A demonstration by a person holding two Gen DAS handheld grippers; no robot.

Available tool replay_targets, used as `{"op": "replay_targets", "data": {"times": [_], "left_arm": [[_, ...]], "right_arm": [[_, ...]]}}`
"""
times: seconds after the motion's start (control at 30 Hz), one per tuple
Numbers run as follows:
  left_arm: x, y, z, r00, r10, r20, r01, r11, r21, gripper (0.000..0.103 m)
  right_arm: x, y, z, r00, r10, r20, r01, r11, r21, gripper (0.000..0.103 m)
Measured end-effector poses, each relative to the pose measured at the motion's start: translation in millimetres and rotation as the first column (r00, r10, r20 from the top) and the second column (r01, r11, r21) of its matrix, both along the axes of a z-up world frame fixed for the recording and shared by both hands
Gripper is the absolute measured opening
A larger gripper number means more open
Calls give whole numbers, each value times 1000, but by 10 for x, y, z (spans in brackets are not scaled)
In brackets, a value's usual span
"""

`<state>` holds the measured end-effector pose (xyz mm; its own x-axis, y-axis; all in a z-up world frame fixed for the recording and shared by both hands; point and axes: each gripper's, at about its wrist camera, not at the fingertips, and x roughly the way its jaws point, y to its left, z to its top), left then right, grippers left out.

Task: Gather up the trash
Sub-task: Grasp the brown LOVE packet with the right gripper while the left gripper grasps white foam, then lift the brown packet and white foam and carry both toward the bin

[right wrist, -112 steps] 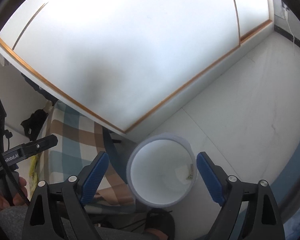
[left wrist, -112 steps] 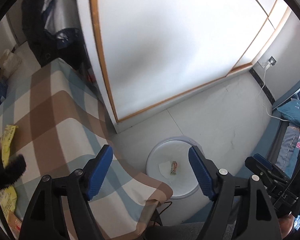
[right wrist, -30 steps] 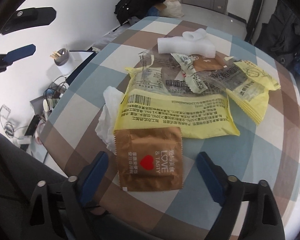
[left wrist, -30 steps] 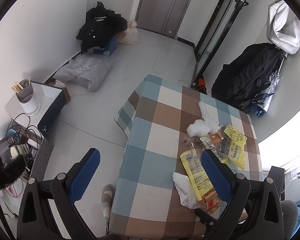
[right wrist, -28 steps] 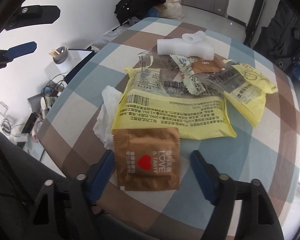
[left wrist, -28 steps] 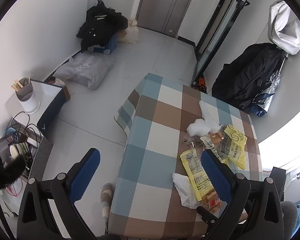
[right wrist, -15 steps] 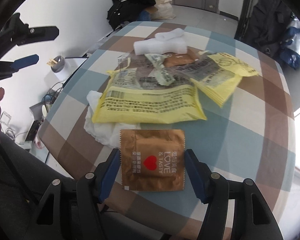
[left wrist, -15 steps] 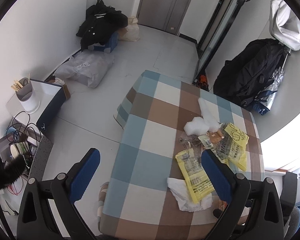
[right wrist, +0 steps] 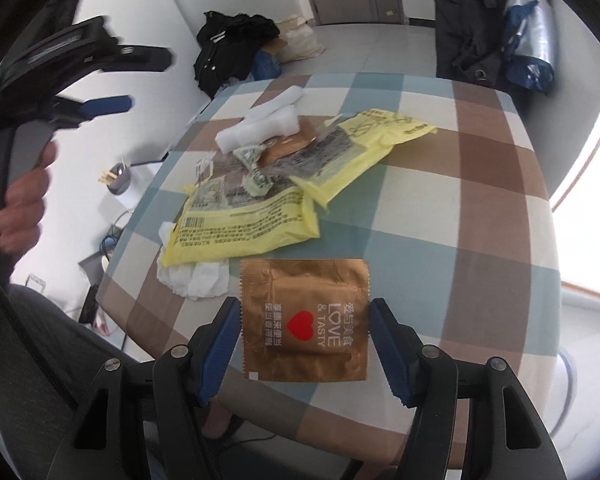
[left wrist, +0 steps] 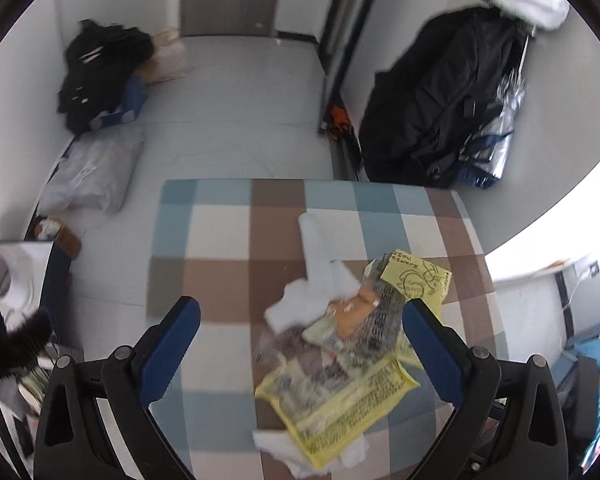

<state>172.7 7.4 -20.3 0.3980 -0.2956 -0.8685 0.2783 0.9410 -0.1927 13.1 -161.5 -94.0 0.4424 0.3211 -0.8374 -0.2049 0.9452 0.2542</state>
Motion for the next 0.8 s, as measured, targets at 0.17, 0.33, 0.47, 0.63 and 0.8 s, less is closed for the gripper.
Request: {"op": "replay_targets", "data": {"times": [0.17, 0.33, 0.47, 0.63, 0.8], "left_arm": [[529, -309, -353, 979, -56, -198, 55, 998, -7, 99], [846, -492, -650, 953, -53, -299, 66, 997, 35, 89], [943, -521, -772, 945, -47, -323, 71, 996, 62, 74], [934, -537, -828, 937, -70, -343, 98, 993, 64, 35], [939, -585, -799, 933, -82, -350, 124, 987, 99, 10]], "right_arm": [[23, -170, 83, 1000, -16, 25, 15, 999, 37, 65], [78, -364, 111, 998, -51, 28, 49, 997, 67, 65], [132, -537, 109, 996, -88, 18, 86, 990, 114, 65], [175, -661, 100, 994, -113, 3, 111, 982, 151, 65], [180, -706, 121, 992, -125, 7, 122, 979, 162, 65]]}}
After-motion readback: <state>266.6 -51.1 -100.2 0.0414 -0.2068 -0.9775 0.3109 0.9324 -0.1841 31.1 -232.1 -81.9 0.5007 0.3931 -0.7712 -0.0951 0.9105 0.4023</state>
